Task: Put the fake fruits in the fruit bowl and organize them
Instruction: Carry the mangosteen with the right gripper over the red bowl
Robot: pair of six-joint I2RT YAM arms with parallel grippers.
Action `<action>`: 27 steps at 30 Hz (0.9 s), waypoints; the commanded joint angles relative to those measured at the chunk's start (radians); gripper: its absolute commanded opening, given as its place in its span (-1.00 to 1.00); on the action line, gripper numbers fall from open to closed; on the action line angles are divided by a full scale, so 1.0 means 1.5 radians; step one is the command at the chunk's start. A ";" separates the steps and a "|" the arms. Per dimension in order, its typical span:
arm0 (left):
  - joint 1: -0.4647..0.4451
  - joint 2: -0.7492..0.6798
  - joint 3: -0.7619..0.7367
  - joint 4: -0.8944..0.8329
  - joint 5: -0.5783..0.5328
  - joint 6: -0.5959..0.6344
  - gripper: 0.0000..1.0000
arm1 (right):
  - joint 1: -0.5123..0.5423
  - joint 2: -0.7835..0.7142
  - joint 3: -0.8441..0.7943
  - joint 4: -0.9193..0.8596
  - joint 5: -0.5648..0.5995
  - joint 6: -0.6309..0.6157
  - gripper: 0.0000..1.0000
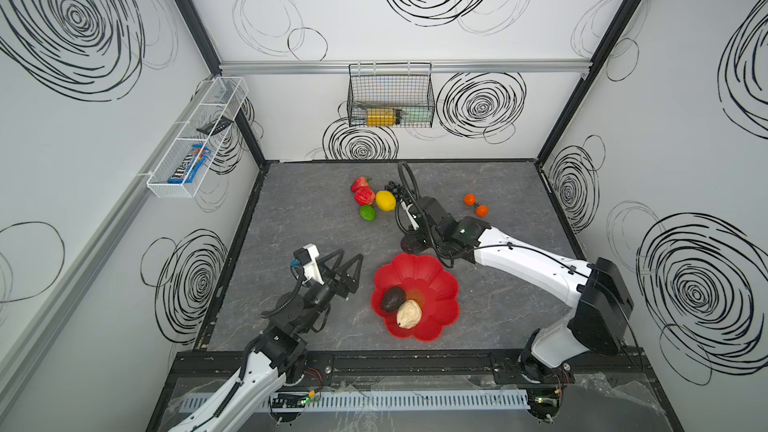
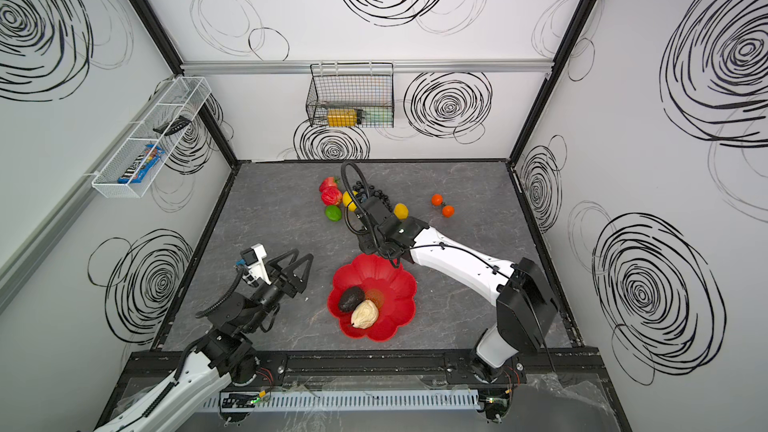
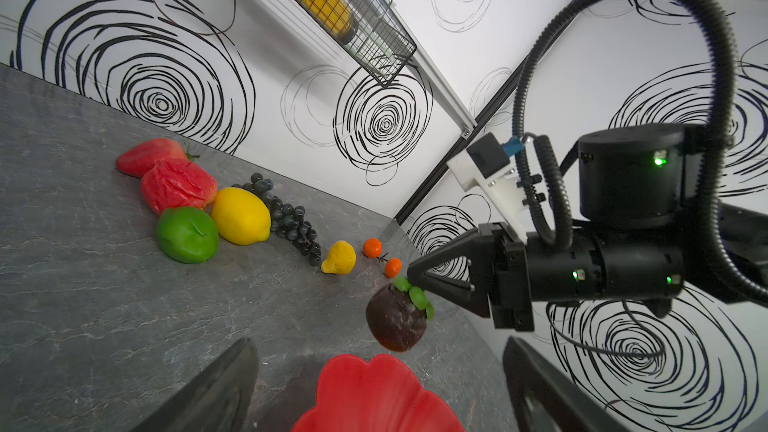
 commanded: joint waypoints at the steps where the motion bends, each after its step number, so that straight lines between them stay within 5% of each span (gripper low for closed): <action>1: 0.009 -0.002 -0.082 0.038 0.014 -0.010 0.92 | 0.025 -0.024 -0.028 -0.032 -0.006 0.039 -0.74; 27: 0.037 0.015 -0.088 0.074 0.041 -0.028 0.92 | 0.091 0.058 -0.105 0.028 -0.010 0.087 -0.76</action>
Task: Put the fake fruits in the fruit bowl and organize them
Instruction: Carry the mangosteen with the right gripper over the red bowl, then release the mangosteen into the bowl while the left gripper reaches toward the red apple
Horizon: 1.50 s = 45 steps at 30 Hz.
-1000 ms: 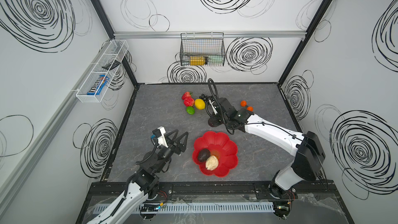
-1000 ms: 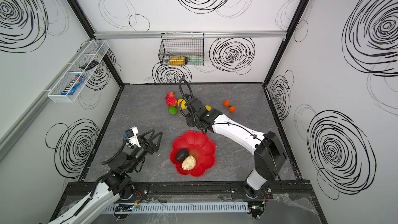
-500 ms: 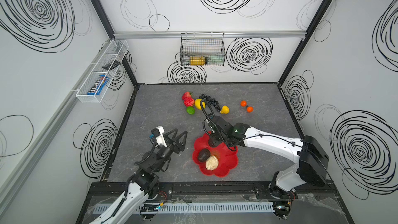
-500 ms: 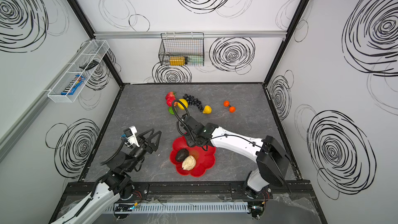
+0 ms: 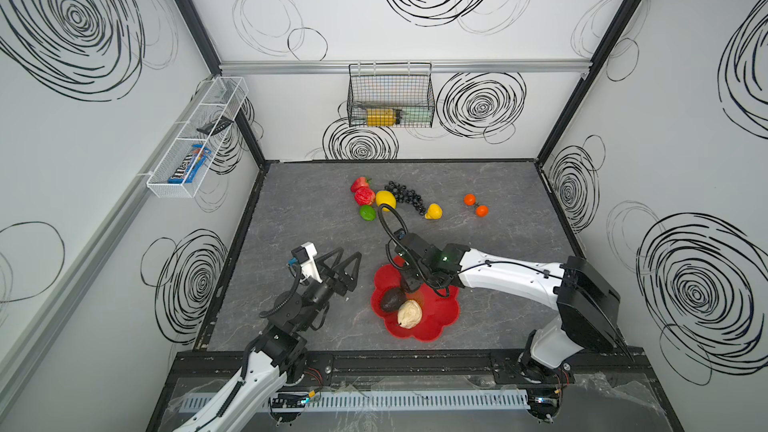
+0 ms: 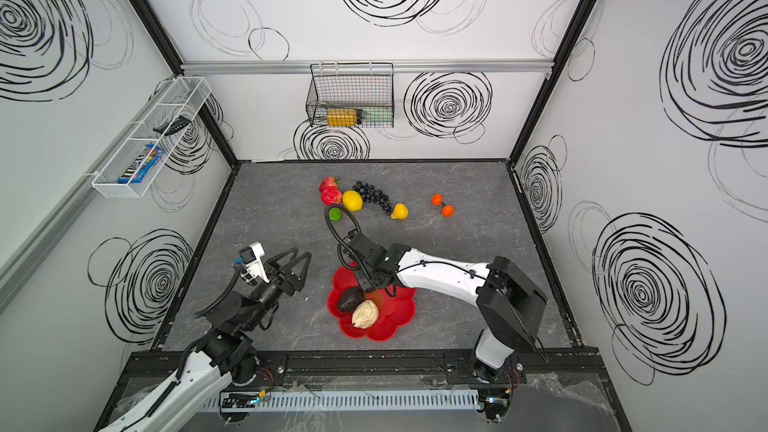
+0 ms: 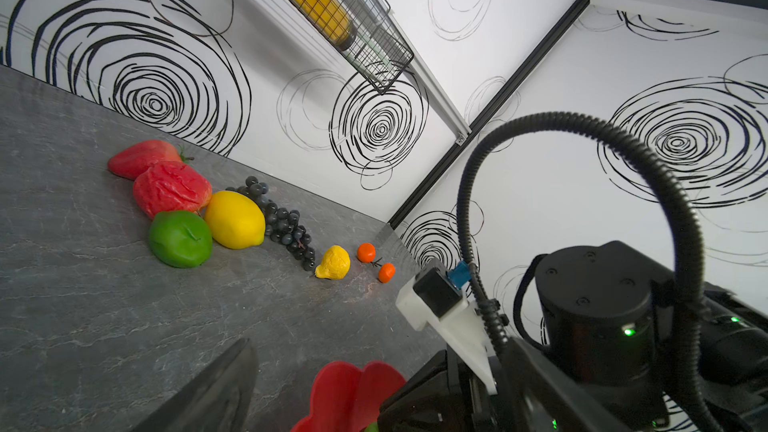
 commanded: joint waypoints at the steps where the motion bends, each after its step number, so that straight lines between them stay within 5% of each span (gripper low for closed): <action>1: 0.007 0.001 -0.089 0.050 0.010 -0.007 0.92 | 0.011 0.013 -0.003 0.012 0.004 0.010 -0.76; 25: 0.017 0.011 -0.091 0.060 0.019 -0.011 0.92 | 0.036 0.037 0.006 0.021 -0.012 0.020 -0.74; 45: 0.022 0.036 -0.086 0.069 0.024 -0.014 0.92 | 0.037 -0.025 0.031 -0.018 0.017 0.021 -0.03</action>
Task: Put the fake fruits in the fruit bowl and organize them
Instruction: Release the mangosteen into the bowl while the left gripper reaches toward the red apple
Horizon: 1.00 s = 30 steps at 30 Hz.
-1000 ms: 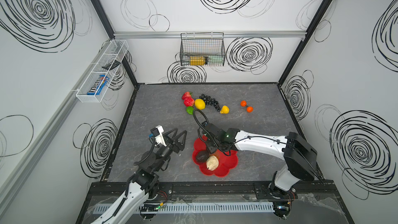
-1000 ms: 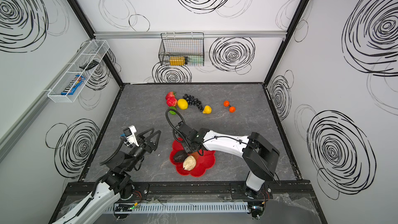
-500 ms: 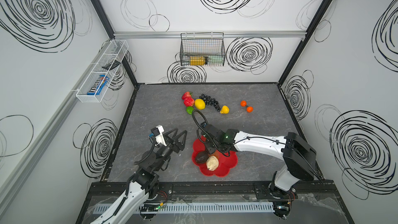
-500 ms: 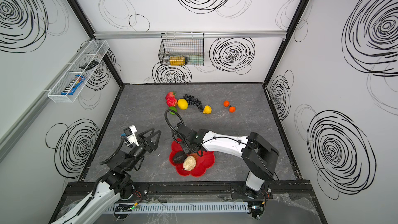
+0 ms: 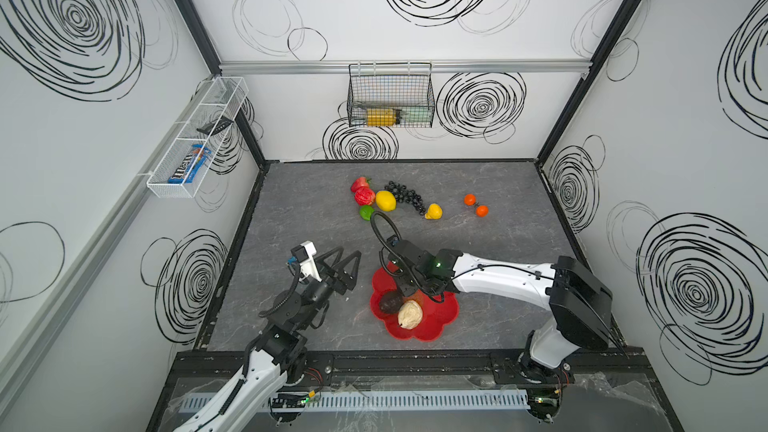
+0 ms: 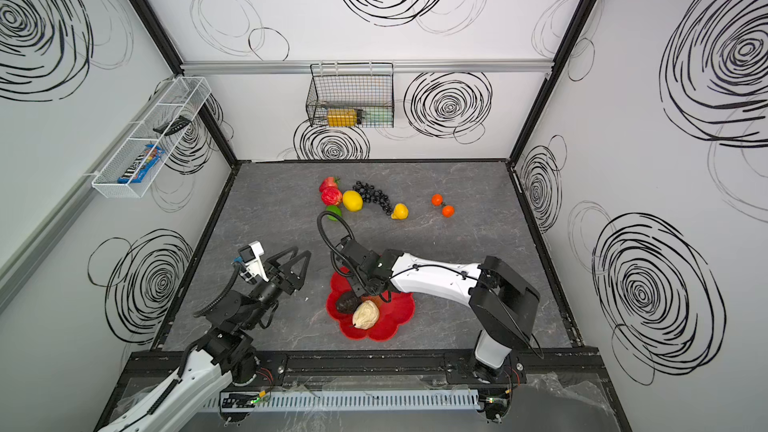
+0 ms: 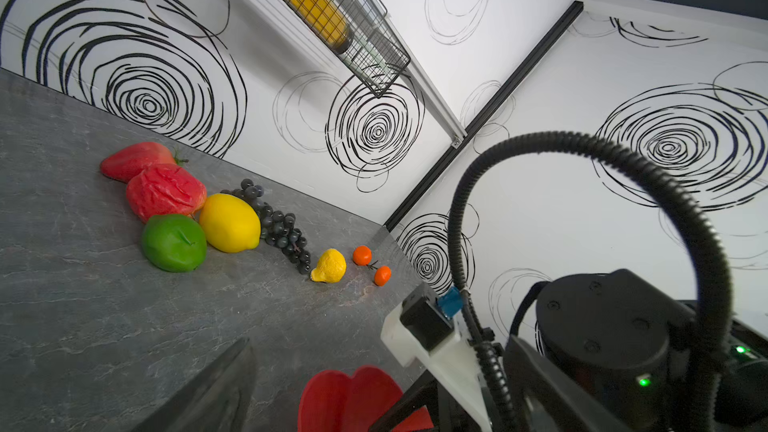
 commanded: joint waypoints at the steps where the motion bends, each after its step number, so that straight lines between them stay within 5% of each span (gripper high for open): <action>1: 0.006 0.017 -0.083 0.044 0.010 -0.006 0.92 | 0.003 -0.041 0.031 -0.035 0.032 0.003 0.01; 7: 0.008 0.067 -0.040 0.008 0.010 -0.001 0.92 | -0.016 -0.122 0.032 -0.053 0.102 -0.019 0.09; 13: 0.008 0.214 0.073 -0.105 0.009 0.019 0.95 | -0.090 -0.274 -0.072 0.015 0.157 -0.041 0.22; 21: 0.008 0.460 0.278 -0.248 -0.051 0.098 0.96 | -0.273 -0.492 -0.320 0.226 0.057 -0.034 0.44; 30: 0.042 0.704 0.520 -0.331 -0.129 0.110 0.92 | -0.368 -0.557 -0.534 0.414 -0.003 0.012 0.63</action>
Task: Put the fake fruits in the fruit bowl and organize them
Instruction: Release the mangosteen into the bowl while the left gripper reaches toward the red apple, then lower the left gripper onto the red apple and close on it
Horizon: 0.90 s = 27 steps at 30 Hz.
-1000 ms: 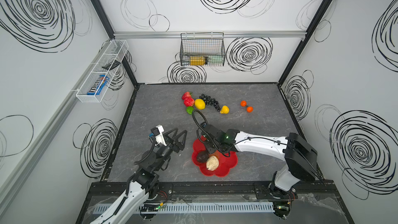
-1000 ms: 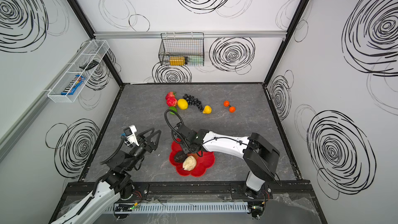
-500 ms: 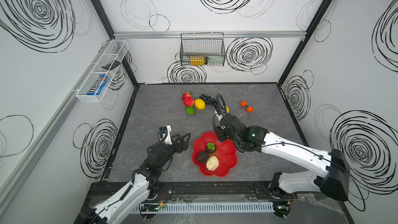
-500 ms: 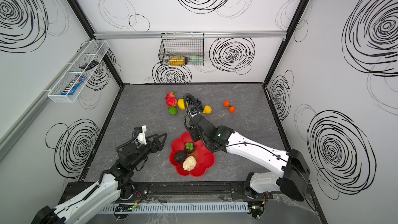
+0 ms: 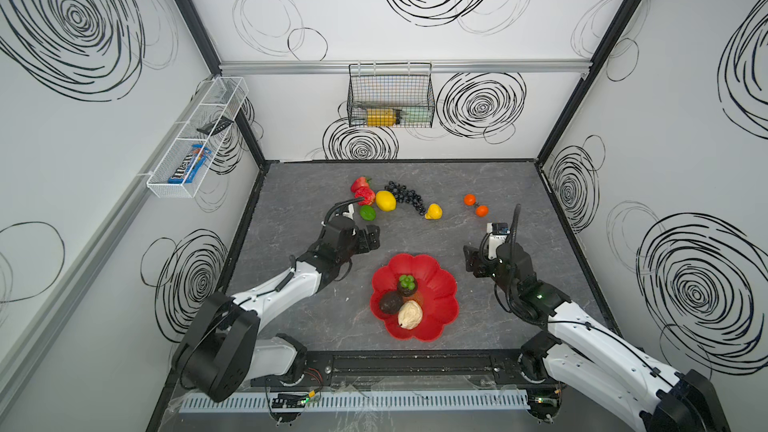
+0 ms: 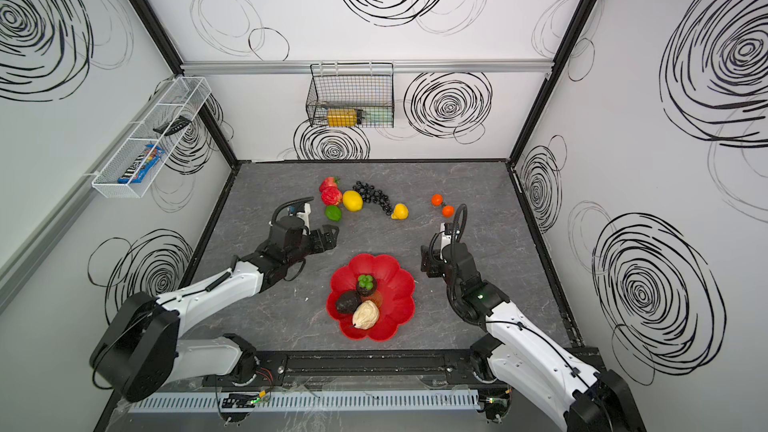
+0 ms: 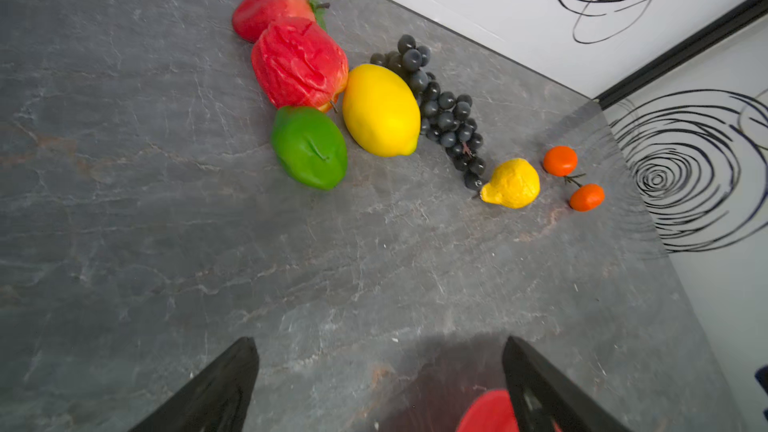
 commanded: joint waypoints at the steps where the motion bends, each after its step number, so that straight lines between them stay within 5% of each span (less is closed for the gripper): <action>1: 0.033 0.071 0.086 -0.039 -0.033 0.007 0.92 | -0.007 -0.016 -0.039 0.110 -0.025 0.024 0.63; 12: 0.106 0.269 0.307 -0.068 -0.022 -0.052 0.92 | -0.011 -0.030 -0.060 0.125 -0.021 0.041 0.71; 27: 0.108 0.472 0.518 -0.172 -0.076 -0.052 0.92 | -0.023 -0.034 -0.067 0.125 -0.024 0.057 0.82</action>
